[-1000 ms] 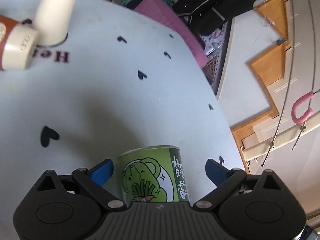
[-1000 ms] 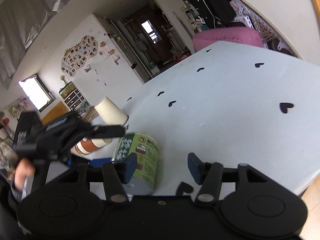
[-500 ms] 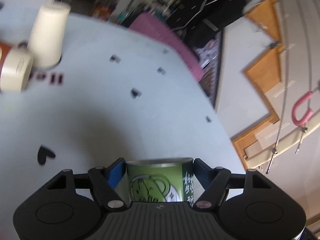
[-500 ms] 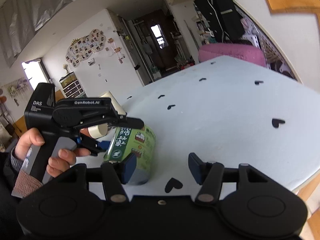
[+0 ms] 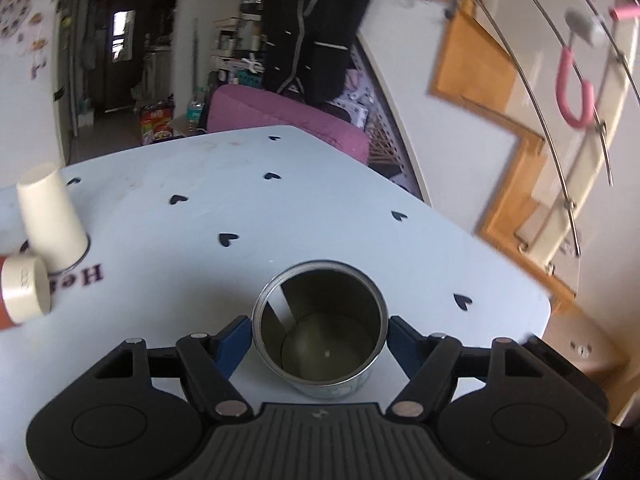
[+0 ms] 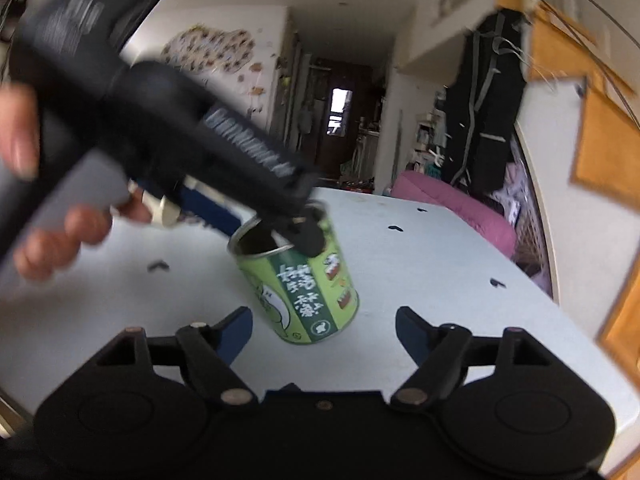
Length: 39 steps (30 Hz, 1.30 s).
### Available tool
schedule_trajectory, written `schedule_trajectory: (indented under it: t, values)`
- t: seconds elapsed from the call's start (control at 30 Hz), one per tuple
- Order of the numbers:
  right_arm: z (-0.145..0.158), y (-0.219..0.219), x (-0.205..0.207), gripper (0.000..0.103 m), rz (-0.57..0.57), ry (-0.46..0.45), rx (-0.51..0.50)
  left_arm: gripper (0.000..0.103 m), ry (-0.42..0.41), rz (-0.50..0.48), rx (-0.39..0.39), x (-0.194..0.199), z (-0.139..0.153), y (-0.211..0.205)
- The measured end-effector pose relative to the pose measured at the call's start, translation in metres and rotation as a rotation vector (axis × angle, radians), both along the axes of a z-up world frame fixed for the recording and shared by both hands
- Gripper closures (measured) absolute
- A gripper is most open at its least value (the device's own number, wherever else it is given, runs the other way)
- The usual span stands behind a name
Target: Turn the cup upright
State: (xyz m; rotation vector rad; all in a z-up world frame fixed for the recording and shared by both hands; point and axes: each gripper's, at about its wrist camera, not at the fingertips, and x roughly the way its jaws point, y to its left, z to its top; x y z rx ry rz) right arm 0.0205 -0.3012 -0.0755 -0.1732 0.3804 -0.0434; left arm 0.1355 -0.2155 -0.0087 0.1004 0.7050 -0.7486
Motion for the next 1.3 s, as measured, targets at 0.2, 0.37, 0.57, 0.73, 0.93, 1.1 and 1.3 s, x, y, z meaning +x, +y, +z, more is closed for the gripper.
schedule_trajectory:
  t: [0.2, 0.37, 0.57, 0.73, 0.93, 1.1, 1.3]
  values:
    - [-0.011, -0.001, 0.021, 0.019, 0.027, -0.024, -0.093, 0.029, -0.023, -0.071, 0.07, -0.007, 0.002, -0.023]
    - [-0.01, -0.009, 0.027, 0.029, 0.028, -0.024, -0.034, 0.026, -0.035, -0.092, 0.063, -0.014, -0.001, -0.028]
    - [-0.013, -0.025, 0.03, 0.029, 0.019, -0.023, 0.009, 0.009, -0.075, -0.074, 0.017, -0.02, 0.004, -0.015]
    - [-0.013, -0.045, 0.04, 0.029, -0.024, -0.022, 0.031, 0.009, -0.078, -0.032, -0.031, -0.021, 0.004, 0.002]
    - [-0.011, -0.065, 0.064, 0.029, -0.065, -0.001, 0.045, 0.008, -0.087, 0.046, -0.057, -0.02, -0.01, 0.027]
    - [-0.01, -0.068, 0.082, 0.029, -0.07, 0.018, 0.041, 0.008, -0.088, 0.096, -0.069, -0.018, -0.018, 0.044]
    - [-0.011, -0.069, 0.085, 0.029, -0.082, 0.031, 0.042, 0.008, -0.109, 0.132, -0.069, -0.017, -0.02, 0.054]
